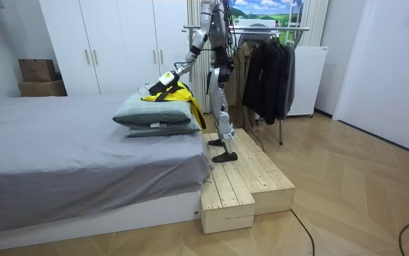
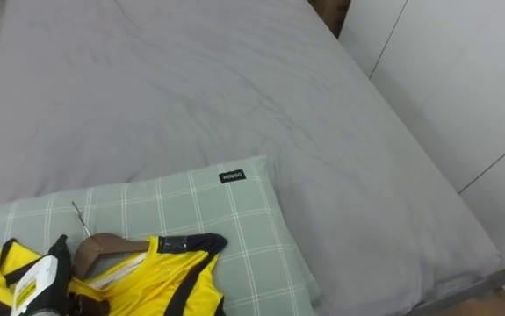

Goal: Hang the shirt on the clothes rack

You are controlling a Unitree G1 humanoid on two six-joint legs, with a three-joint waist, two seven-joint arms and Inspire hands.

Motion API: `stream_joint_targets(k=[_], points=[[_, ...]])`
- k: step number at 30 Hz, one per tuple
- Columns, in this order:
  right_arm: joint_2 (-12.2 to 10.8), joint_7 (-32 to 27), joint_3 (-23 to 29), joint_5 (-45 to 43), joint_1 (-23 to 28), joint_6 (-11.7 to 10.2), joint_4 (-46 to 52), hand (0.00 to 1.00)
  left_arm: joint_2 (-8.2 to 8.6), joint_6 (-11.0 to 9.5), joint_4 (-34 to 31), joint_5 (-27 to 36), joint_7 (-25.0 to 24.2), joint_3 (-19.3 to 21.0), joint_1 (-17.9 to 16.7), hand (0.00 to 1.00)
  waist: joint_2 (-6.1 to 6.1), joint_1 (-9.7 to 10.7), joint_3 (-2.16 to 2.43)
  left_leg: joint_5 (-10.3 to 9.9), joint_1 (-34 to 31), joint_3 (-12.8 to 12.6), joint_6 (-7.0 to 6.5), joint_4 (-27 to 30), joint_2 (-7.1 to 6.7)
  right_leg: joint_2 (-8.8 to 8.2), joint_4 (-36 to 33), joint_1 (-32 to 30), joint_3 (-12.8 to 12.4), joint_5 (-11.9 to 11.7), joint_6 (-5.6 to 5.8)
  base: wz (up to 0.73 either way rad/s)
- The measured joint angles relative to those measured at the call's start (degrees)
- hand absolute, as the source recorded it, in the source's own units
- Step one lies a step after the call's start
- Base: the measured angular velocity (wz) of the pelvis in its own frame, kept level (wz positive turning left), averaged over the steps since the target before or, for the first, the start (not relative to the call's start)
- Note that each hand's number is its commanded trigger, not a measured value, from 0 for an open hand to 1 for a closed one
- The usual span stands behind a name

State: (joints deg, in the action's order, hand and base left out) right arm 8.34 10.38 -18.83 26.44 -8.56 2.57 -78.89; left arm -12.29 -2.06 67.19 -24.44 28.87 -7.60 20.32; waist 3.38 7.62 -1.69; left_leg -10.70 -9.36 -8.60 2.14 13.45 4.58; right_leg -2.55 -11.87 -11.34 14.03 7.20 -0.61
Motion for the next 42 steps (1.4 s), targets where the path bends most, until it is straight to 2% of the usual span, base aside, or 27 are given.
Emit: stream_joint_targets(k=[6, 17, 25, 39, 40, 41, 42], points=[[0.0, 0.1, -0.2, -1.9, -1.1, 0.1, 0.0, 0.0, 0.0, 0.3, 0.2, 0.0, -2.1, 0.6, 0.5, 0.0, 0.03, -0.1, -0.08, 0.1, -1.1, -0.4, -0.09, 0.2, -0.02, -0.19, -1.0, -1.7, -0.3, 0.0, -0.01, -0.03], [-0.2, -0.3, -0.2, -2.7, -2.3, 0.9, 0.0, 0.0, 0.02, 0.3, 4.1, -0.1, -2.4, 0.6, 2.0, 0.0, 0.69, -0.6, -0.35, 0.2, -1.2, -1.5, -0.27, 0.2, -0.18, -0.36, -1.9, -2.9, -1.5, 0.0, 0.0, -0.04], [-0.4, -1.1, -0.2, -3.2, -2.7, 0.6, 0.2, 0.0, -0.31, 0.2, 5.9, -0.2, -3.3, 0.6, 3.7, 0.0, 0.85, -0.4, -0.3, 0.2, -2.5, -1.5, -0.3, 1.0, -0.16, -0.51, -2.8, -4.1, -1.6, 0.0, -0.01, 0.0], [-0.7, -1.4, -0.2, -3.6, -3.2, 0.5, 0.1, 0.0, -0.48, 0.1, 6.0, 0.1, -5.9, 0.5, 3.8, 0.0, 0.79, -0.4, -0.24, 0.2, -3.5, -1.6, -0.39, 2.0, -0.1, -0.55, -2.9, -4.5, -1.7, 0.0, -0.06, 0.0], [-0.7, -1.4, -0.2, -3.6, -3.2, 0.5, 0.1, 0.0, -0.54, 0.1, 6.0, 0.1, -6.0, 0.5, 3.8, 0.04, 0.77, -0.4, -0.24, 0.2, -3.5, -1.6, -0.39, 2.1, -0.09, -0.55, -2.9, -4.5, -1.7, 0.0, -0.08, 0.0], [-0.7, -1.4, -0.2, -3.8, -3.2, 0.5, 0.1, 0.0, -0.61, 0.1, 6.0, 0.1, -6.3, 0.5, 3.8, 0.73, 0.76, -0.4, -0.24, 0.2, -3.5, -1.5, -0.39, 2.1, -0.06, -0.55, -2.9, -4.5, -1.6, 0.0, -0.1, 0.0], [-0.7, -1.2, -0.2, -3.8, -3.2, 0.5, 0.1, 0.0, -0.67, 0.1, 6.0, 0.1, -6.7, 0.5, 3.9, 1.0, 0.72, -0.3, -0.24, 0.2, -3.5, -1.5, -0.39, 2.1, -0.05, -0.55, -3.0, -4.5, -1.6, 0.0, -0.12, 0.0]])
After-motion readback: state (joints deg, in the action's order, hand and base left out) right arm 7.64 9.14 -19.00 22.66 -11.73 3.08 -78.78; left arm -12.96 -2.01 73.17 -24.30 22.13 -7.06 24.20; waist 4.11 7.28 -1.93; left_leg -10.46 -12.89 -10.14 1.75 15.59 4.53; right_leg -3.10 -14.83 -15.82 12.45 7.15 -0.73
